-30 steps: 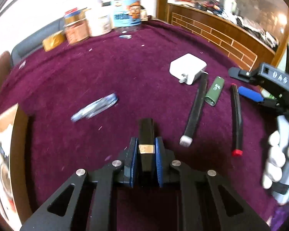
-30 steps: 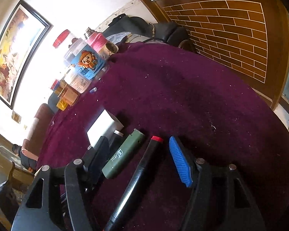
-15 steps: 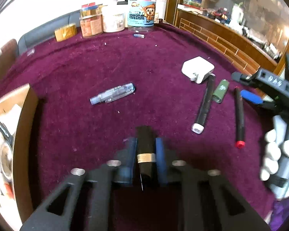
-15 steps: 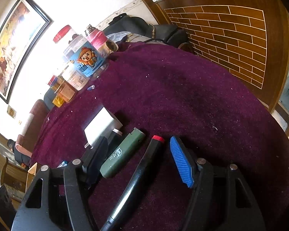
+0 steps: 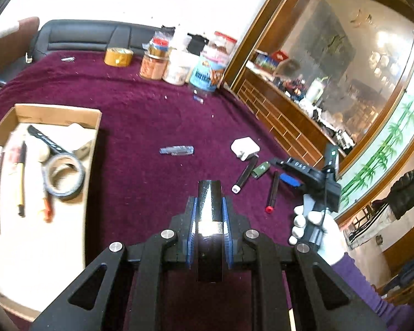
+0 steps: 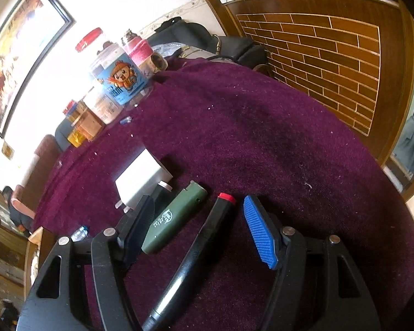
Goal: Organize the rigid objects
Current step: 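Carry the lipstick toward the tray with the left tool while the right tool grasps the clear tube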
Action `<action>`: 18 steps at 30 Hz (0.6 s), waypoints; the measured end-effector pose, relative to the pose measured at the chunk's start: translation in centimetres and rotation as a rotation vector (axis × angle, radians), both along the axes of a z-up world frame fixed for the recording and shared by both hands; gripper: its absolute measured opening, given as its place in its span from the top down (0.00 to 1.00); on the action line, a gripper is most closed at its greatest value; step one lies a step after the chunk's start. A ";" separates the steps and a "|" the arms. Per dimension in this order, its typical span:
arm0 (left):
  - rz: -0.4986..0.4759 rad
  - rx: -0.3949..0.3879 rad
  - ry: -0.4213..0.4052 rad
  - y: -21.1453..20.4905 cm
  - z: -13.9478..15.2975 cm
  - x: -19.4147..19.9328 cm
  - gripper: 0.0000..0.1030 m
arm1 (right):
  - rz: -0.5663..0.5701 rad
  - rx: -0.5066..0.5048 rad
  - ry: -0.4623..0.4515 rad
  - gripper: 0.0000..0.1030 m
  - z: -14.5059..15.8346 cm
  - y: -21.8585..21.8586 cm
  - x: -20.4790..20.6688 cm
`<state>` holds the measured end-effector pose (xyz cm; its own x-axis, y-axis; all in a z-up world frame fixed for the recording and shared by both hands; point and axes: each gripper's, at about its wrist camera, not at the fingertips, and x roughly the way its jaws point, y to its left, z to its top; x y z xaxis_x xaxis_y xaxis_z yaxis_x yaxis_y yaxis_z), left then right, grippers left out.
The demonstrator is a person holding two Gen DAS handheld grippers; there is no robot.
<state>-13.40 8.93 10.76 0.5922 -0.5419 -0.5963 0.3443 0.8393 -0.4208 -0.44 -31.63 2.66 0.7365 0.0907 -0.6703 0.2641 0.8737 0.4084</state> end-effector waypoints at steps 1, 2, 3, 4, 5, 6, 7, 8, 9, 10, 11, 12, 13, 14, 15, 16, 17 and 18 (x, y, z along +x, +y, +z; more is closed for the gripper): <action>0.003 -0.004 -0.007 0.6 0.1 -0.4 0.86 | -0.013 -0.035 0.004 0.35 0.4 0.3 -0.2; 0.006 -0.005 -0.011 1.0 0.2 -0.6 0.86 | -0.020 -0.075 -0.008 0.35 1.0 0.8 -0.6; 0.013 -0.010 -0.012 1.7 0.1 -0.9 0.86 | -0.010 -0.094 -0.032 0.35 1.9 1.5 -1.2; 0.017 -0.015 -0.009 2.1 0.1 -1.1 0.86 | 0.012 -0.094 -0.051 0.35 2.8 2.2 -1.6; 0.021 -0.021 -0.007 2.5 -0.1 -1.2 0.86 | 0.040 -0.090 -0.061 0.35 3.5 3.1 -1.9; 0.026 -0.027 -0.004 2.9 -0.2 -1.2 0.86 | 0.090 -0.093 -0.068 0.35 4.4 4.6 -1.8; 0.031 -0.033 0.000 3.2 -0.4 -1.1 0.86 | 0.137 -0.102 -0.068 0.35 4.9 5.9 -1.6; 0.038 -0.045 0.008 3.7 -0.7 -1.0 0.86 | 0.215 -0.109 -0.060 0.35 5.4 7.9 -0.9; 0.042 -0.053 0.013 3.9 -0.9 -0.9 0.86 | 0.265 -0.104 -0.048 0.35 5.5 9.2 -0.3; 0.048 -0.067 0.018 4.4 -1.0 -0.9 0.86 | 0.326 -0.088 -0.025 0.35 5.3 10.7 0.6; 0.054 -0.076 0.019 4.7 -1.1 -0.9 0.86 | 0.394 -0.065 0.004 0.35 5.0 12.2 1.7; 0.059 -0.076 0.016 5.0 -1.1 -1.0 0.86 | 0.443 -0.041 0.039 0.35 4.4 13.8 3.0; 0.065 -0.077 0.012 5.4 -1.1 -1.2 0.86 | 0.470 -0.030 0.058 0.35 3.9 14.9 3.9; 0.075 -0.078 0.008 6.0 -1.0 -1.5 0.86 | 0.491 -0.031 0.076 0.35 3.5 16.0 5.0; 0.082 -0.078 0.005 6.3 -0.9 -1.7 0.86 | 0.505 -0.043 0.095 0.35 3.0 17.2 6.4; 0.098 -0.075 -0.001 7.1 -0.8 -2.0 0.86 | 0.517 -0.045 0.111 0.35 2.6 17.9 7.5; 0.113 -0.074 -0.004 7.7 -0.7 -2.2 0.86 | 0.530 -0.042 0.132 0.36 2.1 18.5 8.6; 0.131 -0.073 -0.006 8.4 -0.7 -2.5 0.86 | 0.535 -0.041 0.157 0.36 1.5 19.1 9.8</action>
<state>-15.92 17.37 10.09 0.6642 -0.5017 -0.5542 0.2371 0.8445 -0.4803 9.35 -12.49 4.19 0.4858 0.3960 -0.7793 -0.1653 0.9170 0.3630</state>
